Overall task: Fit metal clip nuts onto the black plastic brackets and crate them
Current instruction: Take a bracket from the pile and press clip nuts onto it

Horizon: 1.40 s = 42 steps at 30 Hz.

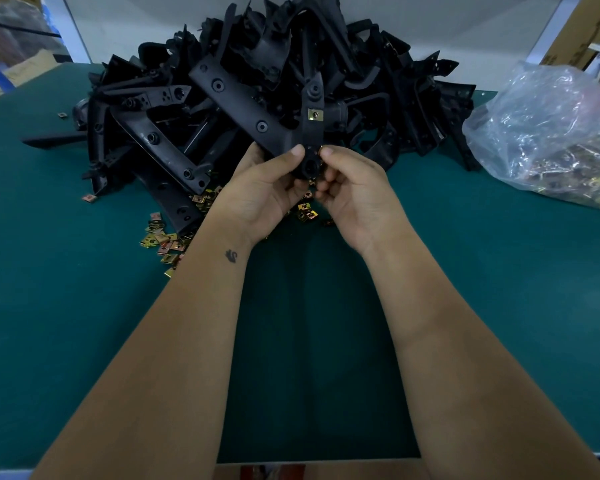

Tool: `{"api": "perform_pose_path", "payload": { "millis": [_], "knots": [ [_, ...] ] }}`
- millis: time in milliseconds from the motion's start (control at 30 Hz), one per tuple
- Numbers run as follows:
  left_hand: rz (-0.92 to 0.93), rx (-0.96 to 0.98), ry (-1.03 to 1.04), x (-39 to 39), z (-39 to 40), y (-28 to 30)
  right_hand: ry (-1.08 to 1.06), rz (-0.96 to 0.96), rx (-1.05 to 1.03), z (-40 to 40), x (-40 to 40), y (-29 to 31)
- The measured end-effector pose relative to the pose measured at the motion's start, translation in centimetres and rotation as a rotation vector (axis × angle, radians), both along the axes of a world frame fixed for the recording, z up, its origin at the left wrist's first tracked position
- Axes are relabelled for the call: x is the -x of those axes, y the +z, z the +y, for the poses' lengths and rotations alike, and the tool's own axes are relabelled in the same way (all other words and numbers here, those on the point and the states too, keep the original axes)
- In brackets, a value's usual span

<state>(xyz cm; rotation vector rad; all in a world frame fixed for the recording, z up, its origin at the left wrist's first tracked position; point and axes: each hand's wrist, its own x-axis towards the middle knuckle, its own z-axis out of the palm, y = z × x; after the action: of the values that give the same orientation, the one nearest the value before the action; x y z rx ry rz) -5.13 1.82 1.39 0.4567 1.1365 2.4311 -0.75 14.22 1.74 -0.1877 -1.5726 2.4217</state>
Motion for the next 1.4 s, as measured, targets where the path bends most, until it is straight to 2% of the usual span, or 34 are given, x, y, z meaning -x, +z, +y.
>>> {"api": "perform_pose_path", "payload": {
  "millis": [767,1067,1400],
  "knots": [
    [0.037,0.062,-0.018,0.0,-0.6,-0.2,0.098,-0.022,-0.118,0.3,-0.7,0.1],
    [0.052,0.086,-0.075,-0.6,-0.8,0.1,0.141,0.056,-0.068,0.2,-1.2,0.6],
    [0.057,0.104,-0.114,-0.3,-1.1,0.0,0.127,0.084,-0.129,-0.1,-1.1,0.9]
  ]
}}
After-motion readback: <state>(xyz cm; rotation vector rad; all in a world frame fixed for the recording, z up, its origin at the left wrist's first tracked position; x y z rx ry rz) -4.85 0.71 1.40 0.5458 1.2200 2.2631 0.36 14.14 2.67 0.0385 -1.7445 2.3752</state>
